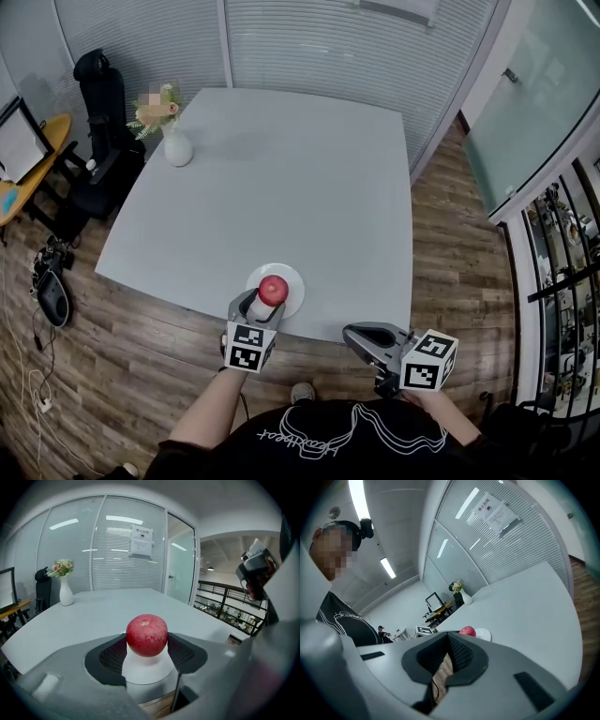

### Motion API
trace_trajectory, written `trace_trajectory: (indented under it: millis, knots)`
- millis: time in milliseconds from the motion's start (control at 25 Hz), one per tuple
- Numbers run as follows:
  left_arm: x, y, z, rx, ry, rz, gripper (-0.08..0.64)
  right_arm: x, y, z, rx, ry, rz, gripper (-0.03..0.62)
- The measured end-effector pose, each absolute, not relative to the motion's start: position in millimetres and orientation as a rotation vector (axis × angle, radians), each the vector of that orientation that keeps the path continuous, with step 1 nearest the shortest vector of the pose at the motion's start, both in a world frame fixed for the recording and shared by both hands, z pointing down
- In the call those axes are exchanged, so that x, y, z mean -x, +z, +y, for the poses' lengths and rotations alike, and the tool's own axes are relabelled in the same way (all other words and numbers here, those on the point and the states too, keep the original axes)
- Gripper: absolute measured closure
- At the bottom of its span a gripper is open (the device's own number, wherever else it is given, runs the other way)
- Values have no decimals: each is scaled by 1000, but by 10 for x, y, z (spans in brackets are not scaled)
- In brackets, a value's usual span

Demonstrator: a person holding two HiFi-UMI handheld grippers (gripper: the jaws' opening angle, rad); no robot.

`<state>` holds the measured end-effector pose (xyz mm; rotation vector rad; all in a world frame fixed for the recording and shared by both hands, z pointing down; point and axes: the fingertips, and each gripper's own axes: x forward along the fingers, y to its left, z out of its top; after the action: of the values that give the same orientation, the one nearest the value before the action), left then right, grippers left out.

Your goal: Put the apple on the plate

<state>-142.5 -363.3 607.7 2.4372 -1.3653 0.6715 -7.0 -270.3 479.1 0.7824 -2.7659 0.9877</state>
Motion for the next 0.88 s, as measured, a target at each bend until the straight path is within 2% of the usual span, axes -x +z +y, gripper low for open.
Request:
trace_trajectory:
  millis: [880]
  knots:
    - [1374, 6389, -3763, -2493, 813, -1440, 282, -37, 4883, -2749, -824, 1010, -2711, 583]
